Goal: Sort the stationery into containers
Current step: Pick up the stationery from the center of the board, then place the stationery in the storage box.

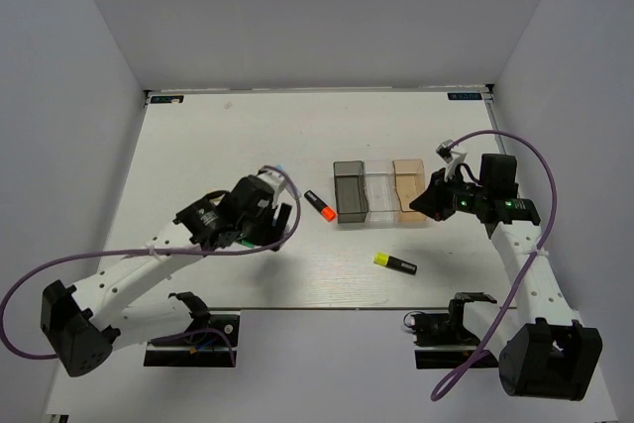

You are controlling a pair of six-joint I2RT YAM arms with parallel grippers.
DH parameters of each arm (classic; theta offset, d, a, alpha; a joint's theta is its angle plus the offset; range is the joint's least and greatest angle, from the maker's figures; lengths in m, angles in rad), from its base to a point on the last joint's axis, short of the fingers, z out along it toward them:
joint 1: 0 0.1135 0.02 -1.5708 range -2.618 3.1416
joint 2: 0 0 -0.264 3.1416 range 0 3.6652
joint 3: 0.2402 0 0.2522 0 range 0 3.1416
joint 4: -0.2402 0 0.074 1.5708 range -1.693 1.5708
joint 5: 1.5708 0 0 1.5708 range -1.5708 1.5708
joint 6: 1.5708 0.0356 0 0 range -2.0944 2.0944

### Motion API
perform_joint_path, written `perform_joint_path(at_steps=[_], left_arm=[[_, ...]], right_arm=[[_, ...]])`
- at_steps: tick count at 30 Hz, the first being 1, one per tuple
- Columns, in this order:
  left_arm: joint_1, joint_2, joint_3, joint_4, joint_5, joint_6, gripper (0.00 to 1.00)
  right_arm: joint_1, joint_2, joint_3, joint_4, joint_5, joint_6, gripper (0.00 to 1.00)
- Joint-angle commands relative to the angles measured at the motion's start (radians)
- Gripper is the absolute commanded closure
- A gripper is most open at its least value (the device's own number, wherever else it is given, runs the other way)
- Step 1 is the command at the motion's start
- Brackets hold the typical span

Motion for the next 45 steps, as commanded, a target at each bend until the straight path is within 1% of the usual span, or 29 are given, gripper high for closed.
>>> perform_joint_path(at_steps=[1, 2, 3, 4, 5, 6, 7, 8, 9, 10, 11, 12, 13, 14, 15, 16, 17, 19, 22, 25, 28, 29, 30, 37, 38, 40, 42, 44, 45], left_arm=[[-0.020, 0.095, 0.144, 0.149, 0.217, 0.123, 1.00], [-0.034, 0.126, 0.247, 0.163, 0.242, 0.156, 1.00], [-0.038, 0.232, 0.283, 0.162, 0.264, 0.259, 1.00], [-0.052, 0.267, 0.351, 0.155, 0.322, 0.297, 1.00], [-0.057, 0.335, 0.424, 0.149, 0.341, 0.417, 1.00], [-0.057, 0.374, 0.458, 0.143, 0.376, 0.450, 1.00], [-0.057, 0.435, 0.521, 0.125, 0.414, 0.490, 1.00], [-0.057, 0.494, 0.546, 0.123, 0.425, 0.588, 1.00], [-0.052, 0.521, 0.601, 0.122, 0.449, 0.616, 1.00], [-0.048, 0.599, 0.656, 0.114, 0.459, 0.643, 1.00], [-0.023, 0.627, 0.685, 0.108, 0.498, 0.689, 1.00], [-0.016, 0.655, 0.713, 0.085, 0.517, 0.703, 1.00], [-0.006, 0.731, 0.801, 0.065, 0.535, 0.717, 1.00], [0.019, 0.755, 0.828, 0.056, 0.590, 0.751, 1.00], [0.026, 0.773, 0.850, 0.047, 0.601, 0.760, 1.00], [0.030, 0.811, 0.906, 0.047, 0.614, 0.768, 1.00], [0.041, 0.842, 0.919, 0.056, 0.643, 0.794, 1.00], [0.053, 0.890, 0.958, 0.071, 0.635, 0.815, 1.00], [0.072, 0.924, 0.980, 0.083, 0.637, 0.843, 1.00], [0.086, 0.937, 0.947, 0.174, 0.651, 0.865, 1.00], [0.090, 0.973, 0.946, 0.212, 0.658, 0.871, 1.00], [0.086, 0.979, 0.949, 0.226, 0.666, 0.874, 1.00], [0.080, 0.990, 0.956, 0.232, 0.664, 0.877, 1.00], [0.041, 1.037, 0.950, 0.273, 0.594, 0.935, 0.99], [0.034, 1.037, 0.942, 0.278, 0.588, 0.940, 0.96], [0.029, 1.033, 0.919, 0.299, 0.563, 0.952, 0.95], [0.023, 1.026, 0.901, 0.312, 0.533, 0.958, 0.83], [0.015, 1.022, 0.893, 0.326, 0.503, 0.969, 0.67], [0.014, 1.019, 0.893, 0.326, 0.497, 0.967, 0.64]], right_arm=[[0.005, 0.012, 0.047, -0.016, -0.031, -0.020, 0.93], [0.005, 0.017, 0.048, -0.019, -0.027, -0.028, 0.76], [0.005, 0.018, 0.051, -0.023, -0.023, -0.034, 0.61], [0.006, 0.021, 0.054, -0.029, -0.023, -0.037, 0.59], [0.003, 0.018, 0.055, -0.035, -0.025, -0.040, 0.56], [0.003, 0.018, 0.061, -0.033, -0.026, -0.042, 0.51], [0.006, 0.023, 0.061, -0.035, -0.028, -0.043, 0.51], [0.005, 0.020, 0.061, -0.038, -0.031, -0.040, 0.50], [0.003, 0.021, 0.061, -0.039, -0.033, -0.043, 0.50], [0.003, 0.020, 0.061, -0.039, -0.031, -0.043, 0.50], [0.003, 0.021, 0.061, -0.039, -0.031, -0.048, 0.50], [0.002, 0.024, 0.062, -0.042, -0.028, -0.048, 0.50], [0.003, 0.023, 0.064, -0.046, -0.026, -0.050, 0.50], [0.005, 0.026, 0.064, -0.047, -0.025, -0.053, 0.50], [0.005, 0.028, 0.067, -0.050, -0.022, -0.054, 0.48], [0.006, 0.031, 0.070, -0.050, -0.020, -0.056, 0.48], [0.005, 0.035, 0.071, -0.053, -0.020, -0.056, 0.48], [0.003, 0.038, 0.071, -0.055, -0.019, -0.057, 0.48], [0.005, 0.043, 0.067, -0.052, -0.019, -0.057, 0.48], [0.003, 0.058, 0.073, -0.053, -0.020, -0.057, 0.47], [0.003, 0.067, 0.078, -0.062, -0.016, -0.062, 0.42], [0.003, 0.074, 0.079, -0.064, -0.017, -0.063, 0.40], [0.003, 0.074, 0.084, -0.067, -0.016, -0.065, 0.37], [0.003, 0.080, 0.085, -0.073, -0.011, -0.073, 0.35], [0.005, 0.078, 0.088, -0.073, -0.010, -0.071, 0.35], [0.003, 0.080, 0.088, -0.078, -0.017, -0.077, 0.35], [0.003, 0.080, 0.090, -0.081, -0.019, -0.077, 0.35], [0.003, 0.078, 0.091, -0.084, -0.025, -0.080, 0.34], [0.003, 0.081, 0.093, -0.085, -0.023, -0.080, 0.34]])
